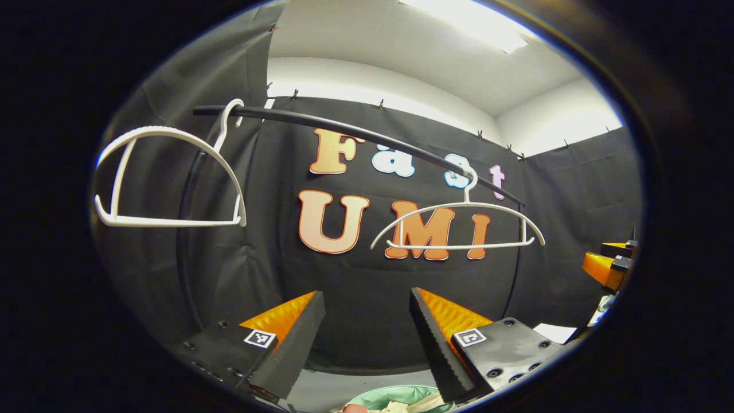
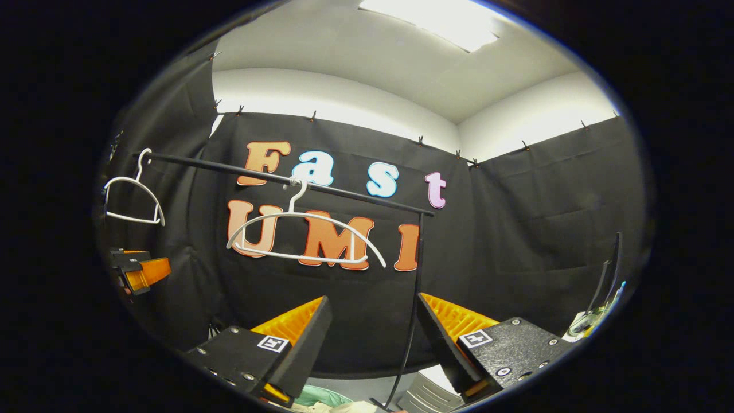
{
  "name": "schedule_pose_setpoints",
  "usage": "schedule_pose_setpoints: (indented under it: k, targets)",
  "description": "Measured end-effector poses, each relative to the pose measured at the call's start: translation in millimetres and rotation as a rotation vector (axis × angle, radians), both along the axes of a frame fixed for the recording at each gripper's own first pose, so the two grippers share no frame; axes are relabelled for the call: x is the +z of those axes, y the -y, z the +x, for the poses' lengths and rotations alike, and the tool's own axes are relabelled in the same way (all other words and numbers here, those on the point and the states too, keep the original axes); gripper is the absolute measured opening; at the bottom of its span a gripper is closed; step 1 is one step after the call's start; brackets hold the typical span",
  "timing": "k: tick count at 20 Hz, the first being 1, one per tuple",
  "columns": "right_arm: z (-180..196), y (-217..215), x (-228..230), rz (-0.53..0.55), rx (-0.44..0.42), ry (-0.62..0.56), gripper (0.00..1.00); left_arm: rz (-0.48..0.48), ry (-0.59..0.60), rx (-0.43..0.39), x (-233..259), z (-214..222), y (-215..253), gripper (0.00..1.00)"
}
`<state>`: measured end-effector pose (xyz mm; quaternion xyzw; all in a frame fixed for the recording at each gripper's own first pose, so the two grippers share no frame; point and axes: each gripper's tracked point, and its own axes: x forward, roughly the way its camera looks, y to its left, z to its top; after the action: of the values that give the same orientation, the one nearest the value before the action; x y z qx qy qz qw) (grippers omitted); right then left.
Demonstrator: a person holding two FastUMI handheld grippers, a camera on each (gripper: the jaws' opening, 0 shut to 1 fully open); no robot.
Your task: Grasp the clothes on the hanger with both hands and then place them into the laundry hamper below.
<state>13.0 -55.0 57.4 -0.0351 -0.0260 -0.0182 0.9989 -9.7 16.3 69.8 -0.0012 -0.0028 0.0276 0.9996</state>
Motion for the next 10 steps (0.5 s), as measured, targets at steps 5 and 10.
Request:
schedule_pose_setpoints:
  k: [5,10]
  targets:
    - [-2,21,-2,0.037,-0.049,0.006,0.92,0.01,0.031,-0.01,7,0,0,0.97]
    - [-3,29,6,0.026,-0.062,0.027,0.92,0.015,0.055,-0.009,17,-3,-1,0.97]
